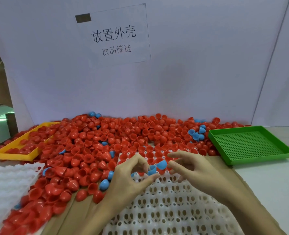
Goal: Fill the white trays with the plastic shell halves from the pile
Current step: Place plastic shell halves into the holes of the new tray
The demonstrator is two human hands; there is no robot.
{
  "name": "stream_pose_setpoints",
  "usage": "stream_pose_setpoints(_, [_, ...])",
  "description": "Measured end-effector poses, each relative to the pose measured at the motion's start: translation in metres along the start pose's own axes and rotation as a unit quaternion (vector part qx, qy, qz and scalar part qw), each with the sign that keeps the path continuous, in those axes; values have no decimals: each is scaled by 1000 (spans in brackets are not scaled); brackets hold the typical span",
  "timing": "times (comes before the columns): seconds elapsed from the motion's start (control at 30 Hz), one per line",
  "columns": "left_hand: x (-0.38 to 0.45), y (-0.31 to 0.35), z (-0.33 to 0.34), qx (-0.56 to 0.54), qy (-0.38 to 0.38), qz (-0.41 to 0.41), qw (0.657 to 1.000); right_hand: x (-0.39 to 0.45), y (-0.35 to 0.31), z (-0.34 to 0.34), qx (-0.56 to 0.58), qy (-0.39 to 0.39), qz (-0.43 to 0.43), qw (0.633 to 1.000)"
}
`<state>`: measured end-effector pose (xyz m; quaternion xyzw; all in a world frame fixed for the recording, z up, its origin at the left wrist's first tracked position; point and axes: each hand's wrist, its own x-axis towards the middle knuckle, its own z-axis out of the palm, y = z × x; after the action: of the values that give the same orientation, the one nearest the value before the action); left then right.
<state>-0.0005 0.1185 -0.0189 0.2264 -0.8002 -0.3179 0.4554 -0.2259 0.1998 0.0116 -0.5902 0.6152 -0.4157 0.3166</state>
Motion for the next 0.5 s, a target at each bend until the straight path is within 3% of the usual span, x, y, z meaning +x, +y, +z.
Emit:
stream_pose_setpoints(0.17, [-2,0,4,32,-20,49,998,-2,-3,6,43,-72,-18,996])
stream_pose_setpoints(0.5, [-4,1,3,34,-11,14,999,-3,-5,5,54,-58,-53,995])
